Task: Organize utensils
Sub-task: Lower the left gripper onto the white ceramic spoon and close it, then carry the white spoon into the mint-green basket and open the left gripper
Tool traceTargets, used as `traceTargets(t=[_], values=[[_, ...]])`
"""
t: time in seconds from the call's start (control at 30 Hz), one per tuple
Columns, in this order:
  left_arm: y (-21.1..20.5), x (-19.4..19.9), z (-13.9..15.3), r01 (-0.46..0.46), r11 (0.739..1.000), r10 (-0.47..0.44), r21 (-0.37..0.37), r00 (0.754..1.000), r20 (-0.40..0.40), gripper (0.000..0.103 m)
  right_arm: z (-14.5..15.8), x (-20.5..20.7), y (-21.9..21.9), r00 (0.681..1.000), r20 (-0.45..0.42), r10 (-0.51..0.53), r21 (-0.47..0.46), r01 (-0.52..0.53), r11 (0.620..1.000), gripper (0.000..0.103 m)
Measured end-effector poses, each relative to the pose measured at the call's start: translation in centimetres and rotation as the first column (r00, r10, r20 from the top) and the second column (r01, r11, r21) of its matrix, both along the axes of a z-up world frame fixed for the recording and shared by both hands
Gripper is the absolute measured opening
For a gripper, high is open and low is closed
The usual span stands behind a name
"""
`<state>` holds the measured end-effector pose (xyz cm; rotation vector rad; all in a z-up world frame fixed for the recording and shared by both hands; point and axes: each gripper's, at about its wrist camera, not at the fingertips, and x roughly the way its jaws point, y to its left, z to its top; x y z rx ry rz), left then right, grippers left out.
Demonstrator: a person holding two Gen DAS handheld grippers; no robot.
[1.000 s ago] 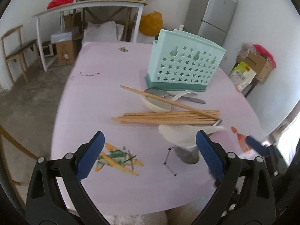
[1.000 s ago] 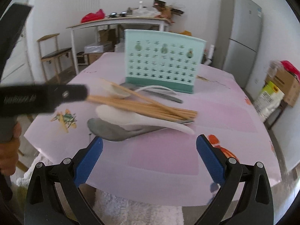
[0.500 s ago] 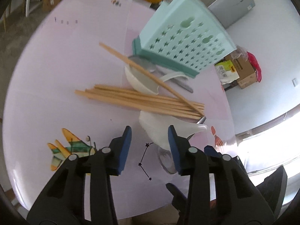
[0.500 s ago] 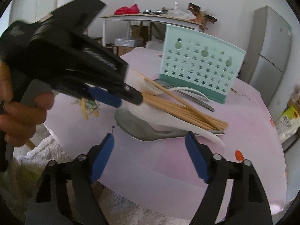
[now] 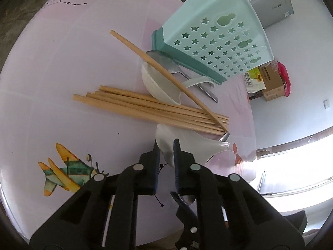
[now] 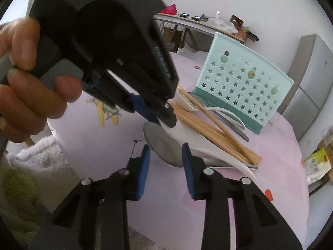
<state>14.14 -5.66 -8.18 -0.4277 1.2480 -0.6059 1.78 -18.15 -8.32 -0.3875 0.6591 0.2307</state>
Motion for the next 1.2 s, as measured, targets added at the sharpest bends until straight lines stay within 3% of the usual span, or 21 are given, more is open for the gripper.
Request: traceTargets(t=[0.03,0.2,0.5,0.83,1.03,1.2], values=[[0.3,0.0,0.1,-0.001,1.000,0.001,-0.002,1.000,-0.002,0.010,-0.1,0.2,0.1,1.000,0.000,0.003,-0.013,-0.003,1.000,0.018],[0.5,-0.1,0.1,-0.006,1.000,0.006,-0.005,1.000,-0.003,0.010,-0.2,-0.5,0.9,0.999,0.026,0.037,-0.070,-0.036,0.997,0.012],[0.1,-0.6,0.5,-0.020,0.999,0.019,0.030,0.999,0.036,0.010,0.5,-2.8,0.9,0.996,0.051,0.070,-0.106,-0.064,0.992,0.009],[-0.1,-3.5,3.4,-0.026,0.996,0.006,0.086,0.975,0.223,0.009,3.8,-5.7,-1.1,0.991,0.133,0.027,-0.074,-0.017,0.997,0.005],[0.5,-5.1,7.0,-0.039,0.993,-0.003,0.110,0.936,0.351,0.009,7.0,-5.2,-5.1,0.987,0.145,-0.073,0.100,0.059,0.993,0.005],[0.7,-6.0,10.5,-0.052,0.982,-0.036,0.182,0.893,0.449,0.001,9.1,-3.5,-9.6,0.978,0.119,-0.172,0.282,0.133,0.950,0.004]])
